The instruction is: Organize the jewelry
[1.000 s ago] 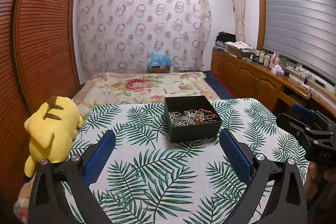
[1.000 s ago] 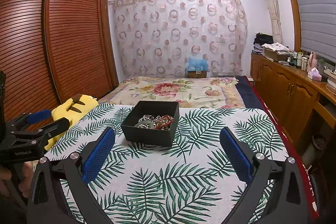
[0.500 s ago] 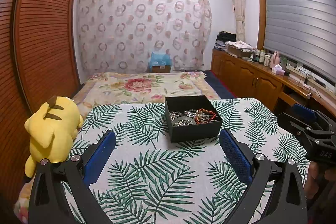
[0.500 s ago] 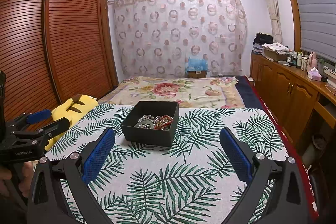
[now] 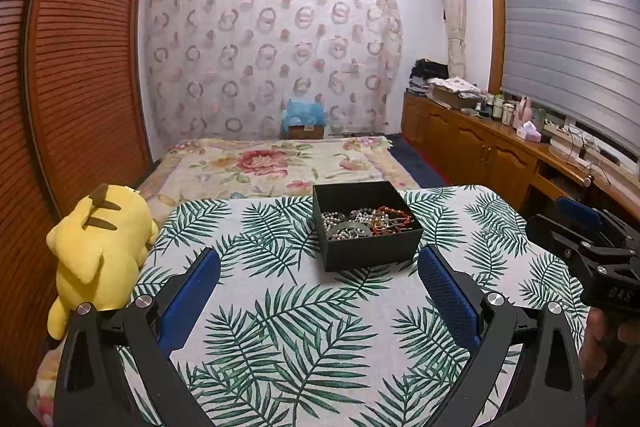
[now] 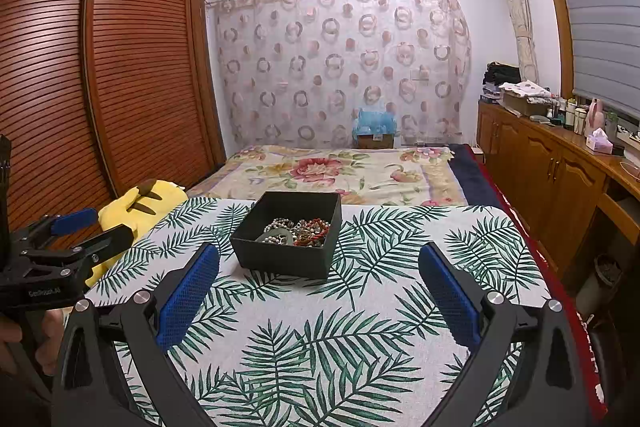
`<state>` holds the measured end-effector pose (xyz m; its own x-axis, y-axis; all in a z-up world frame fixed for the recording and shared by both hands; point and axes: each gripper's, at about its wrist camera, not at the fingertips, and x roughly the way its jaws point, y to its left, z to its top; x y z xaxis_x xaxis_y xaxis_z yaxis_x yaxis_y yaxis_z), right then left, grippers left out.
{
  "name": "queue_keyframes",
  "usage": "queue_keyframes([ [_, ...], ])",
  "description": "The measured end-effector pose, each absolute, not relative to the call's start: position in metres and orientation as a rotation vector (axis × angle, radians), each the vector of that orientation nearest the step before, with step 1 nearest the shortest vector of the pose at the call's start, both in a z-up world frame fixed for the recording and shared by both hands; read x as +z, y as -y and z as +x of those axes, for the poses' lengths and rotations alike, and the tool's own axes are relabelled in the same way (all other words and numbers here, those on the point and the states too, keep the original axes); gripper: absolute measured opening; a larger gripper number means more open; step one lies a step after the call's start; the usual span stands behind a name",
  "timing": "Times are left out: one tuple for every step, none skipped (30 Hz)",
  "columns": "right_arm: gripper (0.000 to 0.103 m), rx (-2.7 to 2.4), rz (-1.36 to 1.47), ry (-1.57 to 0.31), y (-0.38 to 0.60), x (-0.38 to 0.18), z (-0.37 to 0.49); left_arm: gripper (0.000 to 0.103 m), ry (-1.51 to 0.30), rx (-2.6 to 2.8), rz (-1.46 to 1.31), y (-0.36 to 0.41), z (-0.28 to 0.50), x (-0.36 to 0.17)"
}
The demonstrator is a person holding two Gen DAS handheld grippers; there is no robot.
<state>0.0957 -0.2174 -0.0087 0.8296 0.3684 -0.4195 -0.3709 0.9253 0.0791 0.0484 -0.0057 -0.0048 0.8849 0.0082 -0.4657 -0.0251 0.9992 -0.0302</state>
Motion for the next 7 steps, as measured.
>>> queue_keyframes([
  [0.100,0.393,-0.005,-0.444,0.2176,-0.0091,0.0957,0.095,-0.484,0.018,-0.036,0.0058,0.0483,-0.0050],
  [0.100,0.393,-0.005,-0.444,0.2173,-0.0086,0.0957,0.095,-0.484,0.019,-0.037,0.0059,0.0485,-0.0043],
  [0.100,0.392,-0.006,-0.443,0.2173,-0.0087,0.0956,0.095,-0.484,0.019,-0.037,0.0059,0.0484,-0.0048],
  [0.100,0.392,-0.006,-0.443,0.2175,-0.0090,0.0955,0.095,-0.483,0.019,-0.037,0.0058,0.0482,-0.0050],
  [0.100,0.392,-0.006,-0.443,0.2172,-0.0085,0.0957,0.095,-0.482,0.019,-0.037,0.0058,0.0483,-0.0050],
  [0.100,0.392,-0.005,-0.444,0.2172,-0.0087,0.0958,0.095,-0.483,0.018,-0.037,0.0060,0.0484,-0.0047],
  [0.100,0.392,-0.005,-0.444,0.2172,-0.0086,0.0957,0.095,-0.484,0.018,-0.036,0.0059,0.0484,-0.0050],
])
